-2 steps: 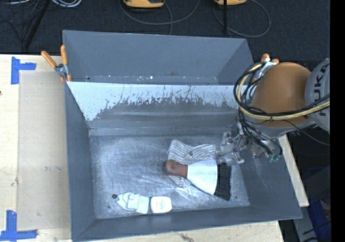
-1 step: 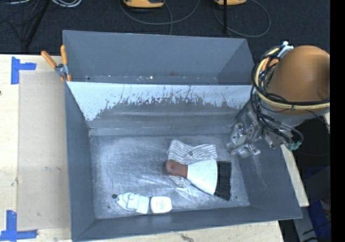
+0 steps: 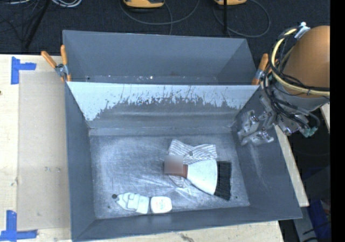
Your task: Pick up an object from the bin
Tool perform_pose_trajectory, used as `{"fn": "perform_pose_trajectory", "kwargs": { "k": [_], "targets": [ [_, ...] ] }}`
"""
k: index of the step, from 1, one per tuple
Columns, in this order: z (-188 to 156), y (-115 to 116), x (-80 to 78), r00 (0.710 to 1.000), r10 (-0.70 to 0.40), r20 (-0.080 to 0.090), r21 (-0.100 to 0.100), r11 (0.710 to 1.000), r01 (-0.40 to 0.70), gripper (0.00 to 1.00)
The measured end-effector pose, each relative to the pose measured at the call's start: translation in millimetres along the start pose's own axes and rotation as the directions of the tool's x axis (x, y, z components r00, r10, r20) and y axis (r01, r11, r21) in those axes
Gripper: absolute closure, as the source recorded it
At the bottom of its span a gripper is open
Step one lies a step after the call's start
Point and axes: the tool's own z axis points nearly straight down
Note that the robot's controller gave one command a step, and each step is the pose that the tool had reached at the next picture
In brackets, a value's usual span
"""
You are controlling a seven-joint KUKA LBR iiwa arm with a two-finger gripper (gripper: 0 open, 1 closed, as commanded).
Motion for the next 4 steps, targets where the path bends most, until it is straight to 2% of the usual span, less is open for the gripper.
{"fn": "perform_pose_trajectory", "kwargs": {
  "k": [1, 2, 3, 4],
  "targets": [
    [90, -9, -1.5, 0.990, 0.144, -0.002, 0.000, 0.990, -0.144, 0.00],
    [90, -9, -1.4, 0.990, 0.144, -0.002, 0.000, 0.990, -0.144, 0.00],
    [161, 29, -3.9, 0.996, -0.090, 0.001, 0.011, 0.996, 0.090, 1.00],
    [162, 29, -4.0, 0.996, -0.091, 0.001, 0.011, 0.996, 0.091, 1.00]
  ]
}}
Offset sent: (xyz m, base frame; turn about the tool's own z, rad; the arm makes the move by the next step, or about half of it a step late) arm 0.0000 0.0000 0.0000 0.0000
